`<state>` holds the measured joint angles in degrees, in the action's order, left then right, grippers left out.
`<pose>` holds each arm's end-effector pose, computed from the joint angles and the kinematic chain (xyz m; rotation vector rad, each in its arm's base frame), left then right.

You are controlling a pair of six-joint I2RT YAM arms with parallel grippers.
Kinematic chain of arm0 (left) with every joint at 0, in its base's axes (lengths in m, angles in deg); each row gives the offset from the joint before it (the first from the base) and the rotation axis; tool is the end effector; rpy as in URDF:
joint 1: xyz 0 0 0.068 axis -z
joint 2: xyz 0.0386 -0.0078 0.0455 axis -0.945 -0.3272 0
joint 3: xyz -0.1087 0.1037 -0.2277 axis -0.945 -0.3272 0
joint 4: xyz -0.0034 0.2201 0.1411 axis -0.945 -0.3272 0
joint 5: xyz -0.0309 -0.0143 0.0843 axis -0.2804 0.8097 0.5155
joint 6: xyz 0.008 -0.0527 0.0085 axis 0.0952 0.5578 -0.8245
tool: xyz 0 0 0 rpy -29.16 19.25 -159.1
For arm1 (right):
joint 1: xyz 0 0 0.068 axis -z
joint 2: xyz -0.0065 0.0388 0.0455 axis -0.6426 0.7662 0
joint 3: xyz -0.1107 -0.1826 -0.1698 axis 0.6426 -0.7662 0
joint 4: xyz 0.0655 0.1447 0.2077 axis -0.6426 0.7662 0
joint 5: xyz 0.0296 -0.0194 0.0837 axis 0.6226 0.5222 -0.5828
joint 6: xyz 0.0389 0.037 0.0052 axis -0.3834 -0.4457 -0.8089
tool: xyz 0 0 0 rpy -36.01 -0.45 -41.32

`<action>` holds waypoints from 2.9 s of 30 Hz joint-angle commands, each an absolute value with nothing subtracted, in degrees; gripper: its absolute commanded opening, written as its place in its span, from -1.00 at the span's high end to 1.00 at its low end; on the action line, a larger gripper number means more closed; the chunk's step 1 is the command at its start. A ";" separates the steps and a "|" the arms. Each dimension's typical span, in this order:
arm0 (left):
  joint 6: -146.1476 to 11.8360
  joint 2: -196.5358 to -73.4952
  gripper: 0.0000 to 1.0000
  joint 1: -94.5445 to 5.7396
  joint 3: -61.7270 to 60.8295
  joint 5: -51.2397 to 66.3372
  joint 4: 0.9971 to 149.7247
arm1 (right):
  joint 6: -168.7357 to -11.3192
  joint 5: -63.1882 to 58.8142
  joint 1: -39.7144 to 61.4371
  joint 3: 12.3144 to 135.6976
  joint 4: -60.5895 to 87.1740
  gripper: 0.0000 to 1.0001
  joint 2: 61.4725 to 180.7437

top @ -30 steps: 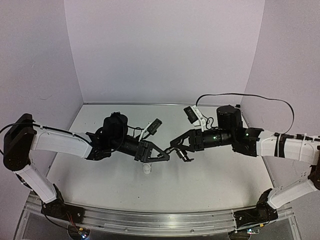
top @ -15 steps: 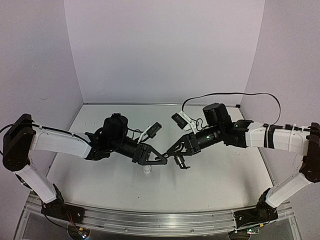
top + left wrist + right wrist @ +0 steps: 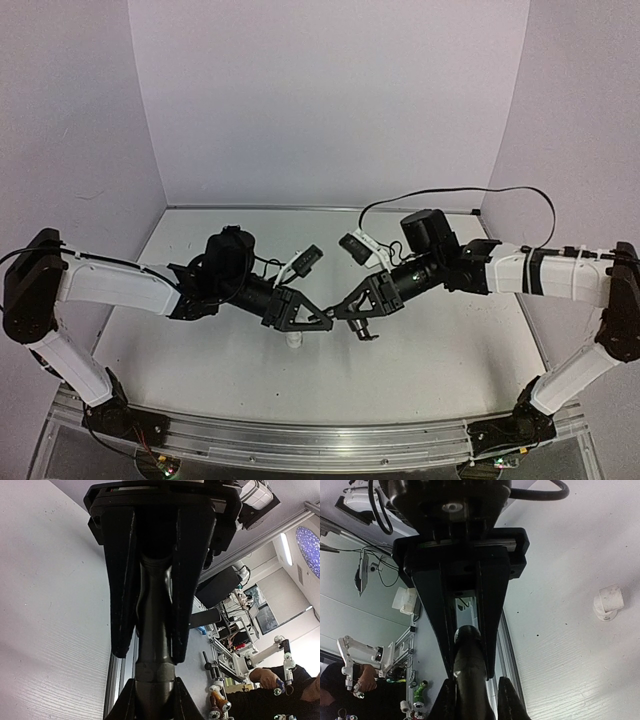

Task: Install the water faucets

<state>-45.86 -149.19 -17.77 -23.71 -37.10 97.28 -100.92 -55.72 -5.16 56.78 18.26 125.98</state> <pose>0.1780 -0.2846 0.2359 1.1169 1.8992 -1.8010 0.2055 0.2508 0.2669 -1.2150 1.9846 1.7439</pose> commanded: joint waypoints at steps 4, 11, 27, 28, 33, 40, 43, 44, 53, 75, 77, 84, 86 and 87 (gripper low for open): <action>-47.26 -146.56 0.98 -18.78 -22.93 -35.22 97.92 | -100.33 -51.23 -5.60 57.36 16.63 1.00 124.14; -46.83 -141.39 -0.56 -21.11 -26.97 -22.91 93.21 | -99.66 -25.68 -5.62 54.89 18.00 1.00 118.81; -41.47 -161.73 -0.71 -14.43 -3.41 13.53 47.59 | -97.24 5.28 -5.51 53.12 28.80 1.00 116.10; -41.77 -163.06 -0.71 -14.39 -2.63 13.64 47.07 | -97.12 4.70 -5.56 53.13 29.19 1.00 116.07; -43.80 -168.79 -0.61 -14.38 2.08 15.26 42.76 | -95.75 -1.11 -5.58 52.43 29.84 1.00 114.80; -45.58 -172.59 -0.03 -14.37 4.74 15.27 41.36 | -94.31 -2.06 -5.60 50.66 29.92 1.00 111.87; -46.36 -173.21 0.19 -14.37 4.75 17.57 41.35 | -93.95 -2.63 -5.59 50.50 29.91 1.00 111.16; -46.78 -173.50 0.29 -14.39 4.91 17.62 41.33 | -93.90 -2.73 -5.61 50.53 29.88 1.00 111.14; -48.40 -173.30 0.28 -14.39 3.78 16.04 41.20 | -93.67 -3.55 -5.60 51.38 30.16 1.00 111.35; -50.06 -164.95 0.97 -16.10 3.68 10.66 42.41 | -91.44 -5.72 -5.58 50.76 26.40 1.00 112.11; -49.55 -159.40 1.00 -19.64 2.37 1.29 46.84 | -89.49 -8.23 -5.60 50.42 23.00 1.00 111.42; -37.80 -142.73 1.00 -32.06 -1.81 -30.19 63.60 | -79.18 -16.53 -5.61 50.08 1.09 1.00 110.24; -29.50 -139.56 1.00 -34.08 -3.87 -37.13 73.38 | -77.01 -18.62 -5.59 50.68 -4.97 1.00 110.93; -25.16 -138.03 1.00 -34.71 -4.92 -40.02 79.05 | -75.81 -19.89 -5.57 51.09 -8.08 1.00 111.37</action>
